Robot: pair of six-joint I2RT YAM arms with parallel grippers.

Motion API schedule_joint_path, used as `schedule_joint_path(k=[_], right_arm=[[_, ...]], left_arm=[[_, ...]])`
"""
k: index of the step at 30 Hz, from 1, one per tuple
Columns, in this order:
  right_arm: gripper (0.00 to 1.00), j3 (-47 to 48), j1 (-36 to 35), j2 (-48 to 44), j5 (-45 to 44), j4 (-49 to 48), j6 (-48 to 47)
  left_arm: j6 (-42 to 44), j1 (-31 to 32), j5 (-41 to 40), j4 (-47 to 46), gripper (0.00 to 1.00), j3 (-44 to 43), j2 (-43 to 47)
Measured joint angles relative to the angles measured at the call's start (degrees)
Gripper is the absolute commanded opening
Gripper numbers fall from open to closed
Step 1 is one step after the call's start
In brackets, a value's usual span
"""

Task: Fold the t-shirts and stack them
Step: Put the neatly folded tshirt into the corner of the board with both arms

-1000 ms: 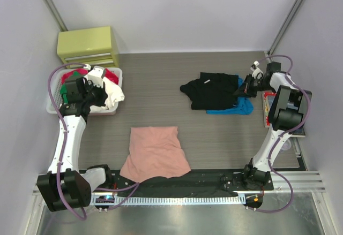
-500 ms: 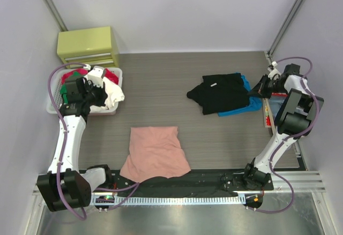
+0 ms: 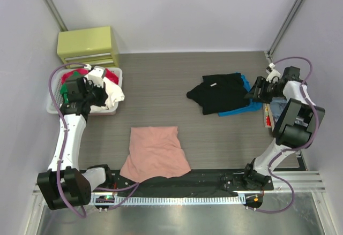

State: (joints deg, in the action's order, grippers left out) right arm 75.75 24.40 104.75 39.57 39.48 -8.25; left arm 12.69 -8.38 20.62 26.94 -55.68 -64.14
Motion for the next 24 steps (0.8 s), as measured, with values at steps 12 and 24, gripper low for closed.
schedule_joint_path(k=[12, 24], right_arm=[[0.59, -15.54, -18.93, -28.65, -13.20, -7.78, -2.86], [0.01, -7.45, -21.29, -9.62, -20.04, -9.88, 1.36]], left_arm=[[-0.02, 0.00, 0.22, 0.00, 0.00, 0.00, -0.22], [0.00, 0.00, 0.22, 0.00, 0.00, 0.33, 0.42]])
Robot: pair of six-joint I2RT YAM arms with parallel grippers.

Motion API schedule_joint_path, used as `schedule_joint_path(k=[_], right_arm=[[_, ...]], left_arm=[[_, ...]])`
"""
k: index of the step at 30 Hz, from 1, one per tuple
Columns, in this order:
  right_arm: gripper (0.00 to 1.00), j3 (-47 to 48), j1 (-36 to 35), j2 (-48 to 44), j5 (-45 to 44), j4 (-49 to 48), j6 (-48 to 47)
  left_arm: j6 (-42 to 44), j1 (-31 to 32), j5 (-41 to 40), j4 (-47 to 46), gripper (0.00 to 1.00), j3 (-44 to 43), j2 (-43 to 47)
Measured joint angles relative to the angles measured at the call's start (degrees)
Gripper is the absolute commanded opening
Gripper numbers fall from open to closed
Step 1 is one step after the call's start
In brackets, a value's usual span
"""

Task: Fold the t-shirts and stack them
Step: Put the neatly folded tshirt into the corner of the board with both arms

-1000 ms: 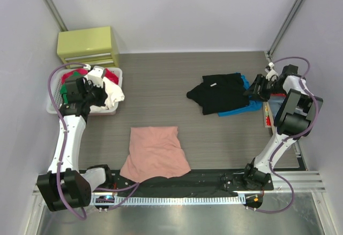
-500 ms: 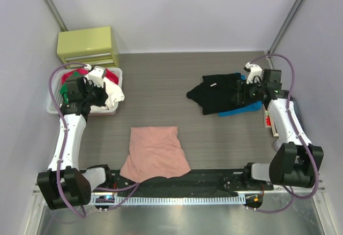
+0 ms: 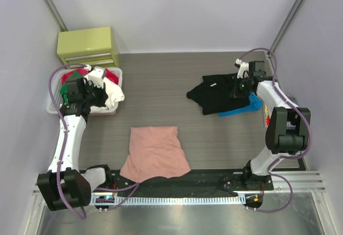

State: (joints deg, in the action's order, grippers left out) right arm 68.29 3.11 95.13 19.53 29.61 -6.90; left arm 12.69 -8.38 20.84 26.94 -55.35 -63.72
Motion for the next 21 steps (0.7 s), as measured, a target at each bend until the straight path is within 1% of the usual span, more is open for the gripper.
schedule_joint_path(k=[2, 3, 6, 9, 13, 17, 21], right_arm=[[0.01, 1.51, 0.00, 0.07, -0.61, -0.33, 0.63], [0.01, 4.00, 0.00, 0.48, -2.12, -2.47, 1.20], [0.01, 5.29, 0.04, 2.19, -2.99, -2.32, 1.33], [0.01, 8.33, 0.04, 8.22, -3.76, -3.43, 2.36], [0.01, 8.85, 0.07, 13.53, -4.00, -2.80, 3.65], [0.01, 9.60, 0.07, 15.04, -4.44, -1.53, 4.09], [0.01, 9.27, 0.07, 14.75, -5.03, -2.23, 4.11]], left_arm=[[0.00, 0.00, 0.00, 0.00, 0.00, 0.09, 0.15], [0.00, 0.00, 0.00, 0.00, 0.00, 0.11, 0.20], [0.00, 0.00, 0.00, 0.04, 0.00, 0.11, 0.20], [0.00, 0.00, 0.00, 0.00, 0.00, 0.13, 0.20], [0.02, 0.00, -0.02, -0.02, 0.00, 0.15, 0.20], [0.02, 0.00, 0.00, -0.02, 0.00, 0.20, 0.20], [0.02, 0.00, 0.00, -0.02, 0.00, 0.22, 0.20]])
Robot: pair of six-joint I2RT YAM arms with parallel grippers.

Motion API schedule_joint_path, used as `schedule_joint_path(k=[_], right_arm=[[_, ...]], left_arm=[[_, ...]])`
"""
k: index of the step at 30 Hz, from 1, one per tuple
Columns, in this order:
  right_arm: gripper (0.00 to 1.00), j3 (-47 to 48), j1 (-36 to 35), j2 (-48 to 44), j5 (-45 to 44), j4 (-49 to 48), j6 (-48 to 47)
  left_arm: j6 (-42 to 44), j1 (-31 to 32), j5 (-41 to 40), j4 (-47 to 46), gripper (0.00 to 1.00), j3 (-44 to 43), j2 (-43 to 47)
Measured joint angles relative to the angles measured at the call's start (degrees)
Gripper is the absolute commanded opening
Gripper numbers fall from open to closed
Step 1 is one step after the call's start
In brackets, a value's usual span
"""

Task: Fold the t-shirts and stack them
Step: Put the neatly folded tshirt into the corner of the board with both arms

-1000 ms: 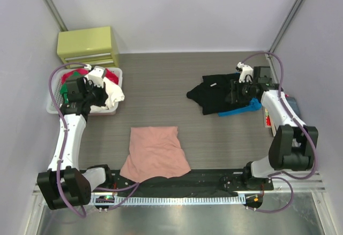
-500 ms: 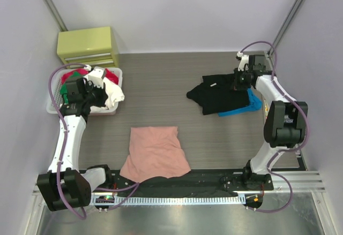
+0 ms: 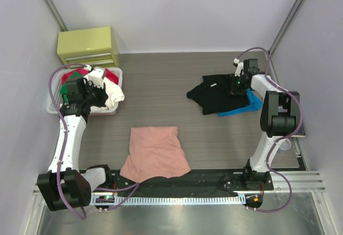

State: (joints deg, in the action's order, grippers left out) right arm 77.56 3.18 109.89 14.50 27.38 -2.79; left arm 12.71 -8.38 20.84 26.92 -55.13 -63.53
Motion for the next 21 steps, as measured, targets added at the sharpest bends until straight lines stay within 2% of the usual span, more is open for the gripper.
schedule_joint_path(k=[5, 9, 11, 14, 15, 17, 21], right_arm=[[0.01, -3.45, 0.00, -4.96, 0.59, -2.14, 0.15], [0.01, -8.00, -0.02, -18.29, 2.60, -3.37, 0.44], [0.01, -6.86, -0.02, -25.33, 5.03, -3.06, 0.44], [0.01, -1.42, -0.09, -30.84, 10.03, 0.17, -0.11], [0.01, -0.33, -0.17, -31.85, 11.26, 0.98, -0.42], [0.01, -0.48, -0.74, -34.34, 12.94, 3.26, -1.90], [0.01, -8.28, -2.14, -40.39, 12.48, 8.52, -5.25]], left_arm=[[0.00, 0.00, 0.00, 0.00, 0.00, 0.15, 0.00], [-0.02, 0.00, 0.02, -0.04, 0.00, 0.20, 0.11], [-0.04, 0.00, 0.33, 0.02, 0.00, 0.20, 0.15], [0.00, 0.00, 2.25, 2.16, 0.00, -0.37, -0.22], [0.11, 0.00, 3.69, 3.85, 0.00, -1.18, -0.87], [1.62, 0.13, 8.81, 12.87, 0.00, -6.69, -4.66], [9.38, 0.68, 20.83, 30.32, 0.00, -19.15, -14.43]])
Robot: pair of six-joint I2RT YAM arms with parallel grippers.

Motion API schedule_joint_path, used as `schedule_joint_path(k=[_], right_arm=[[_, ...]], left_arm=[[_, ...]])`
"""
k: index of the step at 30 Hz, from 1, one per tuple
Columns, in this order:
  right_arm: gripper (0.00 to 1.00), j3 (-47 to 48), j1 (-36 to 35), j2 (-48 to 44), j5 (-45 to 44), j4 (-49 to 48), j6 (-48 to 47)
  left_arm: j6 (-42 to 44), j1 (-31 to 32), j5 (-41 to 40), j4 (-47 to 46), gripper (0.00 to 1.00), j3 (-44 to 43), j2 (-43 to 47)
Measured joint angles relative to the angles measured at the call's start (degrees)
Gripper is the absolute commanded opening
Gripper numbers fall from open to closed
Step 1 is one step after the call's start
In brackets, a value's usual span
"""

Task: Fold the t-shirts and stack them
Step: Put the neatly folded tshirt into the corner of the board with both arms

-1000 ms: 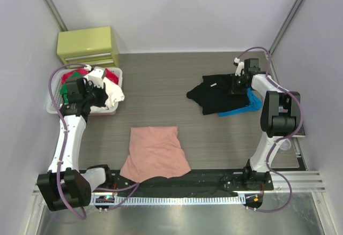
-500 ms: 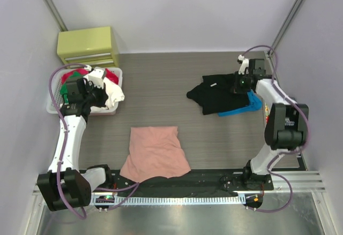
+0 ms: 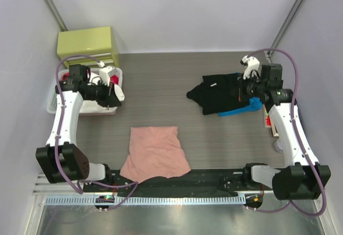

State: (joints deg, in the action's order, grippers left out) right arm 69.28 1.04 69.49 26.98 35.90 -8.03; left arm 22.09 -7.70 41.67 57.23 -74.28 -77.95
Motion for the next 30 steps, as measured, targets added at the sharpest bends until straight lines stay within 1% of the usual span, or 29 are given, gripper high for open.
schedule_joint_path(k=[1, 2, 5, 9, 11, 13, 15, 17, 19, 20, 22, 24, 30], right_arm=[[0.01, -1.53, -0.20, -1.16, -0.33, 0.96, -0.50], [0.01, -4.70, -0.57, -3.76, -1.25, 3.91, -1.68], [0.01, -7.28, -0.59, -7.28, -1.81, 7.74, -3.58], [0.01, -8.26, -0.59, -9.70, -1.31, 11.78, -5.57], [0.01, -8.66, -0.61, -10.16, -0.87, 13.22, -6.60], [0.01, -9.09, -1.51, -10.43, -0.37, 14.23, -7.39], [0.01, -9.77, -3.78, -10.88, -0.11, 14.29, -7.39], [0.01, -10.49, -9.55, -11.28, -1.51, 14.03, -6.62], [0.01, -11.28, -18.25, -11.21, -5.16, 12.92, -6.40], [0.01, -11.63, -22.10, -10.78, -5.95, 12.48, -6.43], [0.01, -11.76, -27.04, -9.03, -7.82, 12.17, -6.60], [0.01, -11.76, -29.62, -6.58, -9.53, 11.43, -6.73], [0.01, -10.58, -39.54, 6.12, -14.78, 7.10, -8.00]], left_arm=[[1.60, 0.22, 1.73, 2.99, 0.00, -0.83, -0.46], [2.93, 0.50, 3.06, 7.26, 0.00, -0.85, 0.44], [2.43, 1.16, 2.86, 13.07, 0.00, -0.83, 5.38], [1.11, 1.60, 0.57, 17.75, 0.00, -2.93, 12.66], [0.92, 1.64, 0.37, 18.53, 0.00, -5.73, 13.81], [0.13, 1.70, -0.72, 18.14, 0.00, -6.27, 14.69], [-1.70, 1.70, -3.72, 16.50, 0.00, -2.62, 17.09], [-4.00, 1.70, -6.73, 13.22, 0.00, 2.73, 21.57], [-6.88, 1.70, -9.79, 8.31, 0.00, 8.35, 28.61], [-8.13, 1.70, -10.88, 6.38, 0.00, 9.68, 31.85], [-9.92, 1.55, -12.37, 2.97, 0.00, 9.90, 35.95], [-11.10, 1.40, -13.44, -0.02, 0.00, 9.29, 38.18], [-13.07, 0.55, -18.21, -7.78, 0.00, 11.45, 38.86]])
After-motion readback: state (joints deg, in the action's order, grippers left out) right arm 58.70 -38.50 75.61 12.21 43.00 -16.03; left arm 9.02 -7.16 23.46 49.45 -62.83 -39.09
